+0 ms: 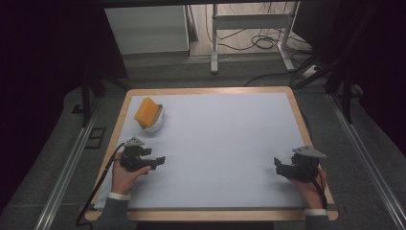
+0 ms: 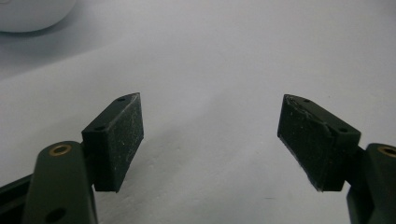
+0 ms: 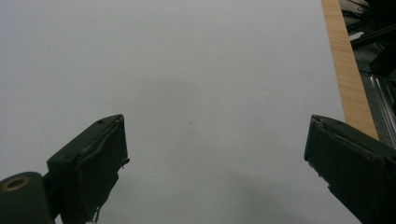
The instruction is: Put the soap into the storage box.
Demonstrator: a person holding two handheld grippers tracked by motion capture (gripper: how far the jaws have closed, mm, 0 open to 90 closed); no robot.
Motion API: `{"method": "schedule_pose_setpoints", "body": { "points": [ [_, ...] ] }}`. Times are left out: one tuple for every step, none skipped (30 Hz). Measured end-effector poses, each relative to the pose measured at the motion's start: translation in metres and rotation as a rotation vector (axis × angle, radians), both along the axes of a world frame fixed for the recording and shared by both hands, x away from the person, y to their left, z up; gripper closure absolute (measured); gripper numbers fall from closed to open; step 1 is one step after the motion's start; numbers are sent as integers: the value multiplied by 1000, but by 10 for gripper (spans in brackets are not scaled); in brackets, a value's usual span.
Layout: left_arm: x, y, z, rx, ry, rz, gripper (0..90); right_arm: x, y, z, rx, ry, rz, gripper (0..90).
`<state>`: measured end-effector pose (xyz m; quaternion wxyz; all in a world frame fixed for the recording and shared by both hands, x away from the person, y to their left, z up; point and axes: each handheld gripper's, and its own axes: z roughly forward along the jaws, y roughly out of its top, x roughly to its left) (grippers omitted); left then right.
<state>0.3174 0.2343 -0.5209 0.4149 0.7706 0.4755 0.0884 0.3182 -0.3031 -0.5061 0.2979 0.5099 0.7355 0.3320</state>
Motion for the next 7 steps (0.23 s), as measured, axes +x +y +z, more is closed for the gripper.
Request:
{"method": "schedule_pose_setpoints", "body": {
  "points": [
    [0,0,1,-17,0,-6,230,0,0,0,-2,-1,3,60],
    [-1,0,2,-24,-3,-10,230,0,1,0,-4,-2,6,60],
    [-1,-1,3,-15,-7,-9,228,0,2,0,-4,-5,11,60],
    [-1,-1,4,-2,-10,-9,227,0,3,0,-4,-5,15,61],
    [-1,-2,5,0,-9,-12,225,0,5,-1,-6,-8,20,60],
    [-1,-2,5,-3,-7,-20,220,-1,7,0,-7,-11,34,61],
    [-1,-2,5,-2,-6,-25,218,-1,8,0,-4,-15,39,60]
  ]
}}
